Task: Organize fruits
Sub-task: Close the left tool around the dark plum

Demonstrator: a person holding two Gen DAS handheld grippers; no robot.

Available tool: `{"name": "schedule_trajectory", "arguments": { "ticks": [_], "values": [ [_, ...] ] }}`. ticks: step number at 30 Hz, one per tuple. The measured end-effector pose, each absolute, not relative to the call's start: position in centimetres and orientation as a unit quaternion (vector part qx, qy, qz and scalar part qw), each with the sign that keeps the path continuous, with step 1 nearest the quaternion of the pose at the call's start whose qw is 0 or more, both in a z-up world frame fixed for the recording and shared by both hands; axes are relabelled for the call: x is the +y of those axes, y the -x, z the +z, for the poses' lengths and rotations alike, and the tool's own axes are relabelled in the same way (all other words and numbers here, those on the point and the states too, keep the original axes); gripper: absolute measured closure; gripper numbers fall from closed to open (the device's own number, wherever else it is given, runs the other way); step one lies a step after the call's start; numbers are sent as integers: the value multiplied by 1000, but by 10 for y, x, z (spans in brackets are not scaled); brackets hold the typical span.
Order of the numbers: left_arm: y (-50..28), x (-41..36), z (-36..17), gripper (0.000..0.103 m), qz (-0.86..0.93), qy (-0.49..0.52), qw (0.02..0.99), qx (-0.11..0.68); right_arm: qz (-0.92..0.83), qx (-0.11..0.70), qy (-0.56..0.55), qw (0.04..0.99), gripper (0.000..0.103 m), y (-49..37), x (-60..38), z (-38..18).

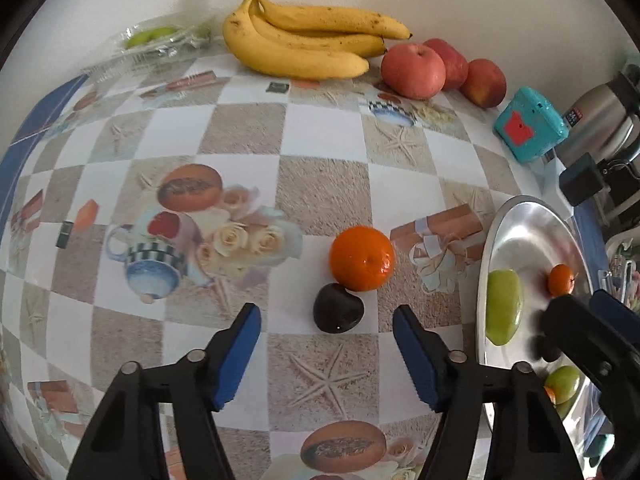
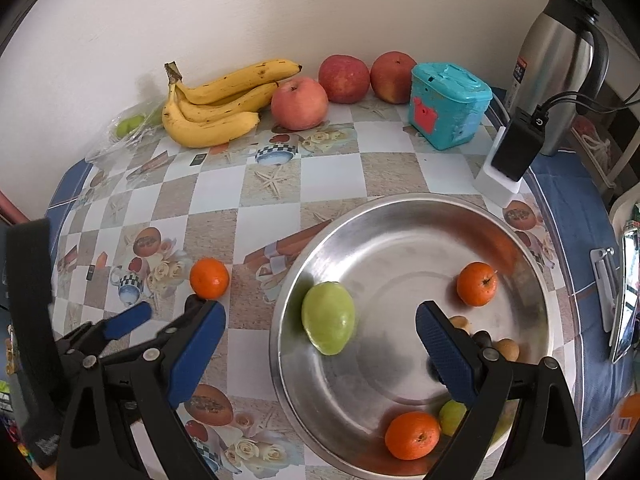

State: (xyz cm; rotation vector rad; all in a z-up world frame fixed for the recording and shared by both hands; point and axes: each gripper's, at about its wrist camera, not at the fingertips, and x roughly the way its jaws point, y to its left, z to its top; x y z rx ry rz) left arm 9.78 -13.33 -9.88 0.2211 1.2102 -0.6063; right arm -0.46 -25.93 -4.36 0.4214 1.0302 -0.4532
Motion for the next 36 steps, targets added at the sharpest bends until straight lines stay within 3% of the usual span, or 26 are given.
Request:
{"name": "schedule_trajectory", "arguments": {
  "ticks": [2, 10, 14, 36],
  "values": [
    [-98, -135, -103, 46, -278, -104, 771, 563, -213, 486, -199, 824, 7, 6, -260, -44],
    [-95, -137, -104, 61, -294, -101, 766, 562, -213, 488, -199, 823, 7, 7, -262, -45],
    [-96, -135, -104, 74, -289, -96, 766, 566, -214, 490, -198, 822, 7, 6, -261, -46],
    [-141, -79, -59, 76, -225, 8, 791, 569, -185, 486, -183, 834, 7, -7, -246, -54]
  ]
}}
